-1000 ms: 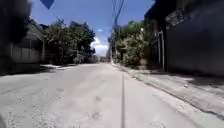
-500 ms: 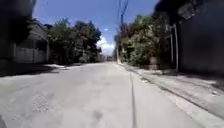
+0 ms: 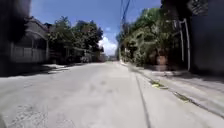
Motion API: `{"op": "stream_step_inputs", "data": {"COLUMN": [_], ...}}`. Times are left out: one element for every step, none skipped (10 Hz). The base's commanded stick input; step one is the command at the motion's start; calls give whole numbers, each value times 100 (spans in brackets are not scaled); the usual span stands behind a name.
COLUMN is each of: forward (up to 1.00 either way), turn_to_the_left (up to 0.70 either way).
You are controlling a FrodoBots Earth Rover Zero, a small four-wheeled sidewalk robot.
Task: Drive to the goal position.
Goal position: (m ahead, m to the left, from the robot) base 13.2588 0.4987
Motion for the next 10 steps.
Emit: {"op": "stream_step_inputs", "data": {"forward": [100,100,100,100,100,100,100,100,100,100], "turn_to_the_left": [0,0,0,0,0,-1,-4,-20,-30,-14]}}
